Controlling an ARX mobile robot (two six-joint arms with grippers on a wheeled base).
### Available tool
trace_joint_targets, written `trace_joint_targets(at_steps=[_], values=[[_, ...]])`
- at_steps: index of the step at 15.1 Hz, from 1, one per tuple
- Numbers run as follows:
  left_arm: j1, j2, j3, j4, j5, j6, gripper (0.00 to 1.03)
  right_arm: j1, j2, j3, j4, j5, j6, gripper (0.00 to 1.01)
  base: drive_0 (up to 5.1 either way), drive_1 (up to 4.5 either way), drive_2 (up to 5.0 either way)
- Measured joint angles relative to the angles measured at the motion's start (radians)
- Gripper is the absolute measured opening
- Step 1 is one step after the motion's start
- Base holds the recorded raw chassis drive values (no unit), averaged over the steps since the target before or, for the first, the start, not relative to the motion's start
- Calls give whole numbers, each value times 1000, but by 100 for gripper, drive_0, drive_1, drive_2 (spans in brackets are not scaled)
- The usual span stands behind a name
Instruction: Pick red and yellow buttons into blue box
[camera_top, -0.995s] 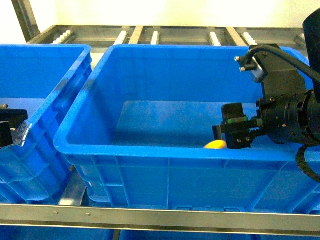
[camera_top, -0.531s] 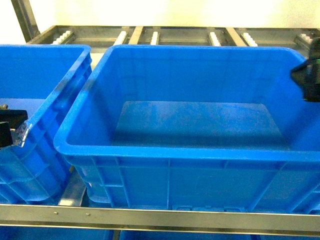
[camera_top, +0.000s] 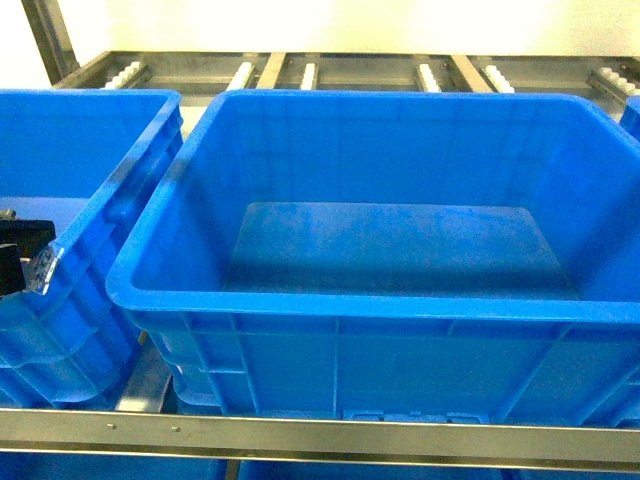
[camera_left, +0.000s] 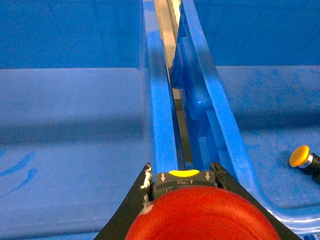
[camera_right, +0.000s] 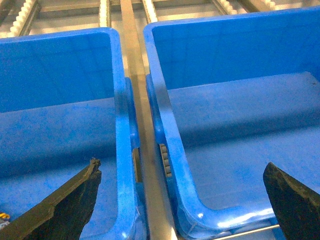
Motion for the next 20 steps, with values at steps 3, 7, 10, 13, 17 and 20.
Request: trace_joint_targets(at_steps=[3, 7, 10, 13, 17, 20], values=[[0, 0, 0, 0, 0, 0, 27, -25, -82, -131, -7, -34, 3, 98, 0, 0, 0], [0, 0, 0, 0, 0, 0, 27, 5, -134, -167, -16, -29, -19, 98, 0, 0, 0], [-20, -16, 1, 22, -3, 12, 27, 5, -134, -167, -16, -27, -19, 98, 0, 0, 0], [-27, -56, 61, -31, -18, 8, 27, 5, -134, -167, -16, -27, -20, 98, 0, 0, 0], [-37, -50, 112, -37, -31, 8, 27, 5, -134, -167, -16, -27, -20, 98, 0, 0, 0], [-104, 155, 303, -15, 44, 21, 27, 5, -134, -167, -16, -27, -20, 98, 0, 0, 0]])
